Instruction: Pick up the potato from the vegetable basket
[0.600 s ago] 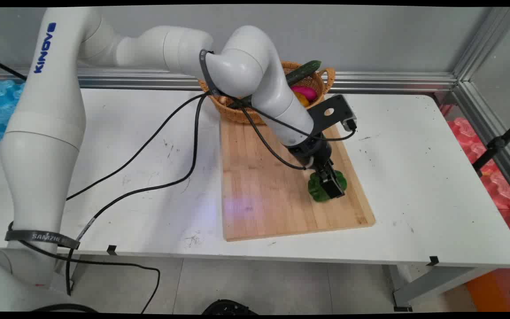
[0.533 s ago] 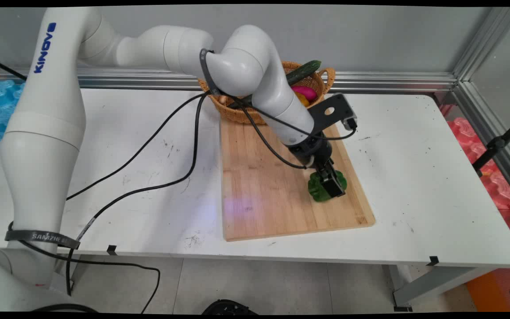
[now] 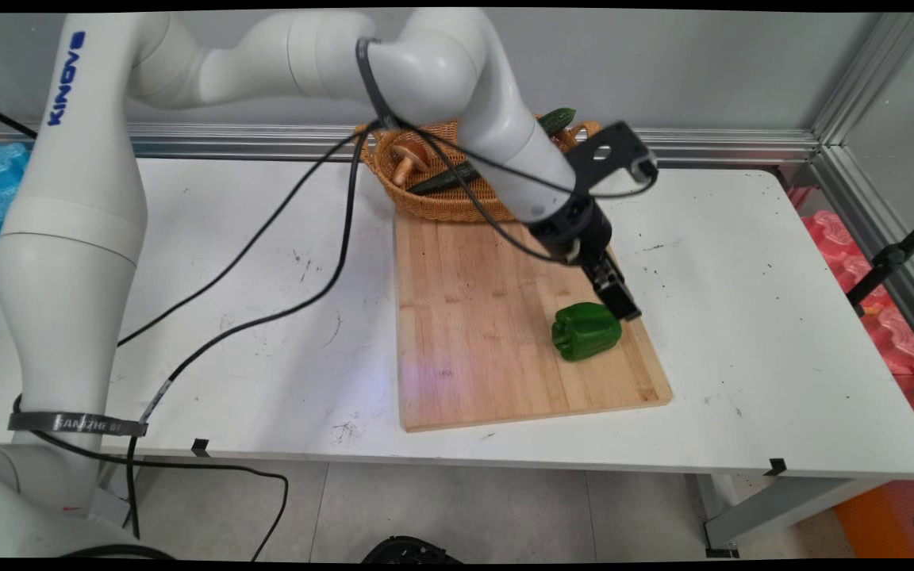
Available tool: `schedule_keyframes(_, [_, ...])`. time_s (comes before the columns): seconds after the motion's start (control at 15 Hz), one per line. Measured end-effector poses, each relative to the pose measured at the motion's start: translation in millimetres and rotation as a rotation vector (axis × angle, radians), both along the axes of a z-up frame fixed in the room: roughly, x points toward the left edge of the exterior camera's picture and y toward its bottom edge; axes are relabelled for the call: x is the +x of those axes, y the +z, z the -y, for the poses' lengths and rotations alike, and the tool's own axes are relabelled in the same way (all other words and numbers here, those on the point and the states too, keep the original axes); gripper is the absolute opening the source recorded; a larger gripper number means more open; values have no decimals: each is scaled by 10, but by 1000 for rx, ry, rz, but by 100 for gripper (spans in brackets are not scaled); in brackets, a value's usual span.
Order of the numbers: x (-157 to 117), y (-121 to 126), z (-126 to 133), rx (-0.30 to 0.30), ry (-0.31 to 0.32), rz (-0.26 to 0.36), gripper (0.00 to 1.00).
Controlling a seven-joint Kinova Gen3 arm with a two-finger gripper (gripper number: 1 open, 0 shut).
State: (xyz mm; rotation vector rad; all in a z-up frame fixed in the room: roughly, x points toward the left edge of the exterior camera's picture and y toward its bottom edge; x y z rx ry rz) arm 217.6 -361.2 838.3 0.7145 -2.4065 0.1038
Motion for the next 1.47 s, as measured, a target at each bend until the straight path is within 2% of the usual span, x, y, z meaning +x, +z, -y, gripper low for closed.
schedule_keyframes(0.33, [217,353,232,-35,21,9,100])
schedule_keyframes(0.73, [733,598,586,-89,27,91,100])
schedule_keyframes(1.07, [1170,650,879,-128,-4,179,100])
schedule_keyframes(1.47, [1535,561,1366,-182,-90,260,100])
